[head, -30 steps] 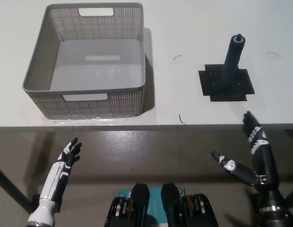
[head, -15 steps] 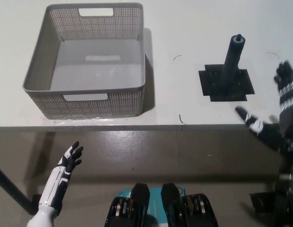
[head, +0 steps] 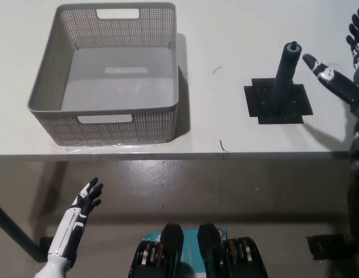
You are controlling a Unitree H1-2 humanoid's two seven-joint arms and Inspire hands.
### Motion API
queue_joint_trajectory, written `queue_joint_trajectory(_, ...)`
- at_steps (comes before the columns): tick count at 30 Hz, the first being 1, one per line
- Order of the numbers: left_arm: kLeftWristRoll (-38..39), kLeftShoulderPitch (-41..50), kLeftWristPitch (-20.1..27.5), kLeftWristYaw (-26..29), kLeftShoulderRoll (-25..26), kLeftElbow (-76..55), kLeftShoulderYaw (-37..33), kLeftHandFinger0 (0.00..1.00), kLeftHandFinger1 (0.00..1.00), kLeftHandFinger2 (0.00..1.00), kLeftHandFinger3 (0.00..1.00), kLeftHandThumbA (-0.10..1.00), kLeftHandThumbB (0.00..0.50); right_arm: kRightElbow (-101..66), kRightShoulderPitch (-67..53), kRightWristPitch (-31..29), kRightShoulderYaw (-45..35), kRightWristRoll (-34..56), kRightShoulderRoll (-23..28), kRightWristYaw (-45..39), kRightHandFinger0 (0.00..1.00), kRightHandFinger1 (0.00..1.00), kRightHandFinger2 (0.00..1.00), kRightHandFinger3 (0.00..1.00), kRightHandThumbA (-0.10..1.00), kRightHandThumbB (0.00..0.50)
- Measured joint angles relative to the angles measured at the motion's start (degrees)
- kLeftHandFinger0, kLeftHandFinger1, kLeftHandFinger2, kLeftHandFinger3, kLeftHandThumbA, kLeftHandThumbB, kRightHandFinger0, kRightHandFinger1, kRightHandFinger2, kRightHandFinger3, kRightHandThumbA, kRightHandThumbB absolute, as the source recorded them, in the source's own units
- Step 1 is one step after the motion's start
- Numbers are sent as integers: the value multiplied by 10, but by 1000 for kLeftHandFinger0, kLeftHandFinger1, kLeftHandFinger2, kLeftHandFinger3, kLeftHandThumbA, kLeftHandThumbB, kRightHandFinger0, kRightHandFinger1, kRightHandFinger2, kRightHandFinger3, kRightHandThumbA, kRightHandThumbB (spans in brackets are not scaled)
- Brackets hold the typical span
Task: Use the right hand to pick up a electric screw driver and put it into a container on the left side
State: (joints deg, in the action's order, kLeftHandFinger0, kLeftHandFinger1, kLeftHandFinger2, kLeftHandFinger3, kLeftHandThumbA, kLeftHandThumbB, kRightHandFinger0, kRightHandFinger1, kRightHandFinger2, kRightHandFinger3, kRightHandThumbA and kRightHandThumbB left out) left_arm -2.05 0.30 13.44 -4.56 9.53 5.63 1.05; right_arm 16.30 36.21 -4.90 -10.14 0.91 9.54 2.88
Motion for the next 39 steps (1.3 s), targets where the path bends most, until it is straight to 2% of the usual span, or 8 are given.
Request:
queue_joint_trajectory(10, 4, 0, 2, -2, 0, 1, 0, 1000, 1000, 1000, 1000, 1000, 162, 126, 45, 3, 5, 5, 2, 1, 1000, 1000, 1000, 1000, 1000, 369)
queue_joint_trajectory(14, 4, 1, 2, -2, 0, 1, 0, 1000, 1000, 1000, 1000, 1000, 157, 168, 55, 2, 7, 5, 2, 2, 1000, 1000, 1000, 1000, 1000, 403)
queue_joint_trajectory(19, 4, 1, 4, -2, 0, 4, 0, 1000, 1000, 1000, 1000, 1000, 158, 221, 68, -3, 8, 5, 2, 5, 1000, 1000, 1000, 1000, 1000, 415)
queue_joint_trajectory(26, 4, 2, 4, -3, 0, 4, 0, 1000, 1000, 1000, 1000, 1000, 151, 301, 94, -25, 13, 4, 2, 12, 1000, 1000, 1000, 1000, 1000, 474)
queue_joint_trajectory(31, 3, 3, 4, -3, 0, 4, -1, 1000, 1000, 1000, 1000, 1000, 157, 365, 115, -44, 14, 7, 0, 14, 1000, 1000, 1000, 1000, 1000, 453)
queue_joint_trajectory(33, 3, 3, 4, -4, 0, 4, -1, 1000, 1000, 1000, 1000, 1000, 153, 387, 125, -51, 14, 8, -3, 14, 1000, 1000, 1000, 1000, 1000, 471)
queue_joint_trajectory(36, 4, 3, 4, -6, 0, 4, -1, 1000, 1000, 1000, 1000, 1000, 151, 412, 140, -58, 18, 8, -7, 15, 1000, 1000, 1000, 1000, 1000, 461)
queue_joint_trajectory(39, 3, 3, 4, -9, 0, 4, -1, 1000, 1000, 1000, 1000, 1000, 152, 434, 159, -63, 24, 7, -10, 16, 1000, 1000, 1000, 1000, 1000, 488)
